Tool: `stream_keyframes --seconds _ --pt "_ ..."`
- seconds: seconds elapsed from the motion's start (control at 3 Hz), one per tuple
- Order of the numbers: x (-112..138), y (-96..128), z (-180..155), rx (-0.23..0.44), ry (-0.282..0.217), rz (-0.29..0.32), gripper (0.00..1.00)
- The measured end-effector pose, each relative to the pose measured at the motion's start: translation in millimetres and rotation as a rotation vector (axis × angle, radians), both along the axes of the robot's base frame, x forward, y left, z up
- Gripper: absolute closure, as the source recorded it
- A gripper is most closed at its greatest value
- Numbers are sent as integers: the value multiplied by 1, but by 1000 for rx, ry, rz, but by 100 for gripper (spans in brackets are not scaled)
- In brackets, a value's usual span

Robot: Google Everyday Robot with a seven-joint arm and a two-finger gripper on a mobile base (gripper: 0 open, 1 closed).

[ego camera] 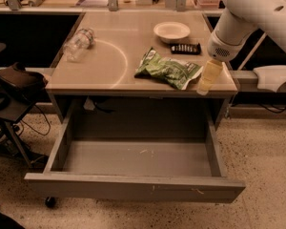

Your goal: Place green jalapeno chip bag into top drawer

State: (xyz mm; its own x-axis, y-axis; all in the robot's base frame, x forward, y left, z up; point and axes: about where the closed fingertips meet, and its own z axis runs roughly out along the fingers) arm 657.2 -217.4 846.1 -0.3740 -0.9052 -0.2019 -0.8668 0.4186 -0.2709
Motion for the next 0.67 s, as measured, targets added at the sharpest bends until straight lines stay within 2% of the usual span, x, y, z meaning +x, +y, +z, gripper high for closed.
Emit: stream_keyframes --seconds 0.33,0.67 --pt "-2 40 7 -10 -4 105 0" --pt "0 93 9 -25 2 244 0"
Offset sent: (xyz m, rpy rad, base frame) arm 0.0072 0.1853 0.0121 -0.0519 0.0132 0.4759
